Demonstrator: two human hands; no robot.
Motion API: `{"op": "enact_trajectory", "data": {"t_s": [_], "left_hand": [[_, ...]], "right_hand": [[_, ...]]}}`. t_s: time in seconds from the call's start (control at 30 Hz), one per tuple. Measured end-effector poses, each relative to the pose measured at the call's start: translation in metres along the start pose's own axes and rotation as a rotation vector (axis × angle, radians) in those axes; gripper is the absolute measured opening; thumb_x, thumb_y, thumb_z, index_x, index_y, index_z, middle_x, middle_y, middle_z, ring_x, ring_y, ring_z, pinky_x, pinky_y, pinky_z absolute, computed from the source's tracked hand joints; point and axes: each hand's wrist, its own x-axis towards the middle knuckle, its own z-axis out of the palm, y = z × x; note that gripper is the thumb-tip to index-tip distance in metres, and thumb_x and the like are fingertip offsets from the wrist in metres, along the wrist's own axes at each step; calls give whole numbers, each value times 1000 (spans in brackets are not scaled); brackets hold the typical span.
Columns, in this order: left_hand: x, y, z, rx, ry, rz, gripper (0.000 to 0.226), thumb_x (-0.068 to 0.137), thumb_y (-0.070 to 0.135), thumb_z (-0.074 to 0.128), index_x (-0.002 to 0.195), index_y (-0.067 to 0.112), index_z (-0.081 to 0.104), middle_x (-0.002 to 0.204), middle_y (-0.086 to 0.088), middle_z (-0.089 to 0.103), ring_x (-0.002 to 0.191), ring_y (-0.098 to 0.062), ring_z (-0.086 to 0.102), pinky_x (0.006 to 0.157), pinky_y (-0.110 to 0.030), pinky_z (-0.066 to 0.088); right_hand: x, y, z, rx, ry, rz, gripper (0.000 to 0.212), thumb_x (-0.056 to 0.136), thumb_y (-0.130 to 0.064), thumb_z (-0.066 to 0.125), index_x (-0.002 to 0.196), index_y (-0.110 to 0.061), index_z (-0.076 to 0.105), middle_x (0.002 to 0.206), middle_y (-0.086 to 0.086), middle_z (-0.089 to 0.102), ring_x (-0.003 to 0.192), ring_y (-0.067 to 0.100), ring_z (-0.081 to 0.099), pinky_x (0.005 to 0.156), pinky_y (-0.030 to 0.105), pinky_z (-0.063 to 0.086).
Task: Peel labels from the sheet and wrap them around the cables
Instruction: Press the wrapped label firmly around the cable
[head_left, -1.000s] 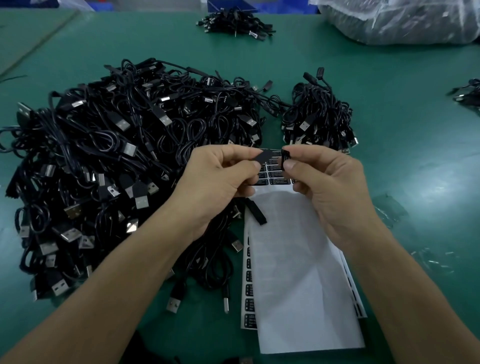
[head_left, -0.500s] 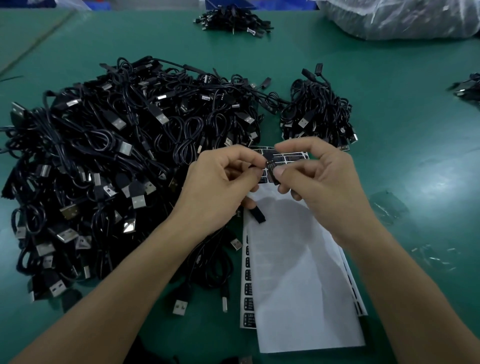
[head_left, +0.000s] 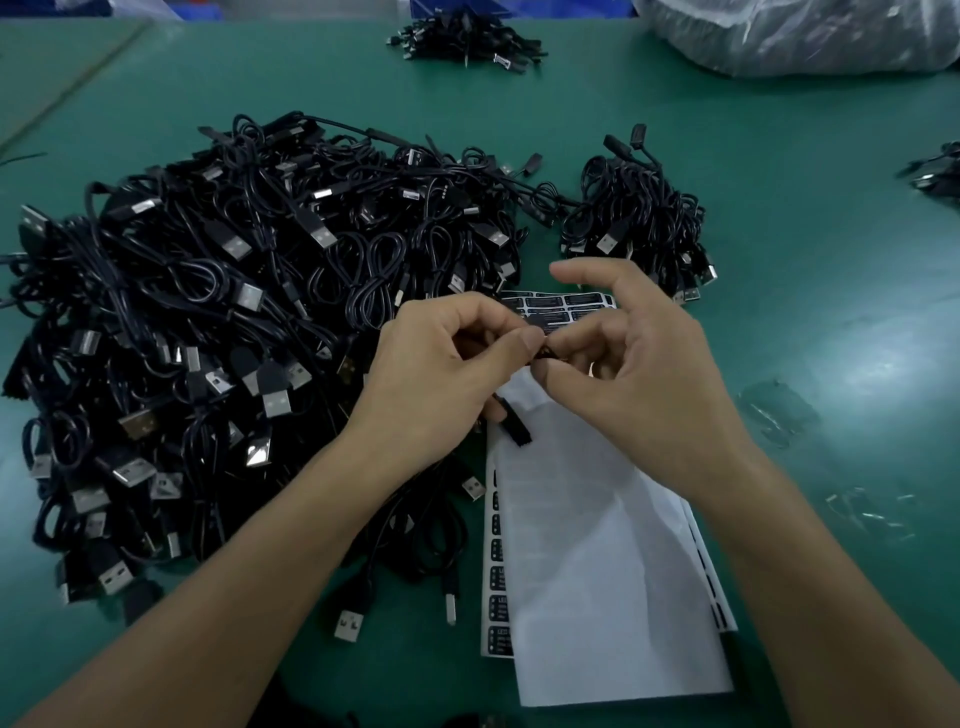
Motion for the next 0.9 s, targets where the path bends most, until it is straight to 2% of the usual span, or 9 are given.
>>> {"op": "enact_trajectory", "data": {"t_s": [0.13, 0.27, 0.33, 0.43, 0.53, 0.63, 0.73, 0.9], "left_hand": [[0, 1, 3, -97, 56, -43, 13, 94, 22, 69, 82, 17, 72, 59, 3, 63, 46, -10, 56, 44, -20, 48], [1, 4, 2, -255, 107, -117, 19, 94, 23, 69, 79, 13, 71, 62, 0, 62, 50, -9, 55, 45, -20, 48], [1, 6, 2, -292, 109, -137, 21, 94, 24, 69, 77, 10, 71, 63, -1, 62, 51, -9, 55, 45, -20, 48], [1, 7, 2, -327, 102, -162, 23, 93, 24, 69, 74, 12, 71, 63, -1, 62, 53, -7, 56, 46, -19, 47], [1, 8, 3, -320, 96, -169, 19, 93, 24, 70, 79, 12, 73, 68, -4, 64, 56, -7, 58, 47, -19, 48], [0, 8, 3, -309, 86, -163, 14, 92, 22, 70, 85, 11, 75, 72, -3, 67, 59, -6, 60, 49, -19, 49], [0, 8, 3, -306, 64, -155, 7, 90, 17, 72, 90, 11, 76, 71, 1, 69, 62, -6, 62, 51, -19, 51], [0, 7, 4, -316, 68, -151, 4, 87, 12, 75, 91, 11, 76, 65, 0, 68, 63, -8, 64, 57, -23, 58]], "right_hand": [[-2, -2, 4, 3, 124, 63, 64, 77, -19, 83, 130, -38, 52, 94, -10, 69, 58, 6, 60, 57, 14, 47], [0, -3, 4, -4, 167, 154, 35, 73, -25, 88, 99, -33, 65, 79, -11, 66, 53, 2, 51, 53, 15, 43], [0, -4, 6, 43, 123, 200, 22, 73, -29, 88, 85, -30, 70, 71, -12, 68, 55, 0, 54, 54, 16, 43], [-1, -7, 12, 141, 93, 218, 12, 76, -28, 86, 76, -28, 74, 69, -10, 71, 60, 2, 59, 58, 20, 47], [0, -12, 14, 283, 136, 182, 17, 84, -17, 80, 69, -25, 74, 57, -14, 64, 52, -3, 53, 54, 13, 43], [-1, -15, 14, 426, 172, 213, 13, 88, -11, 75, 77, -16, 74, 50, -17, 58, 44, -2, 50, 47, 7, 38], [-1, -16, 16, 470, 187, 290, 10, 88, -14, 74, 79, -15, 75, 55, -13, 57, 49, 0, 46, 46, 10, 37], [0, -15, 18, 475, 248, 397, 22, 89, -14, 72, 69, -21, 71, 58, -7, 55, 53, 5, 46, 44, 18, 36]]}}
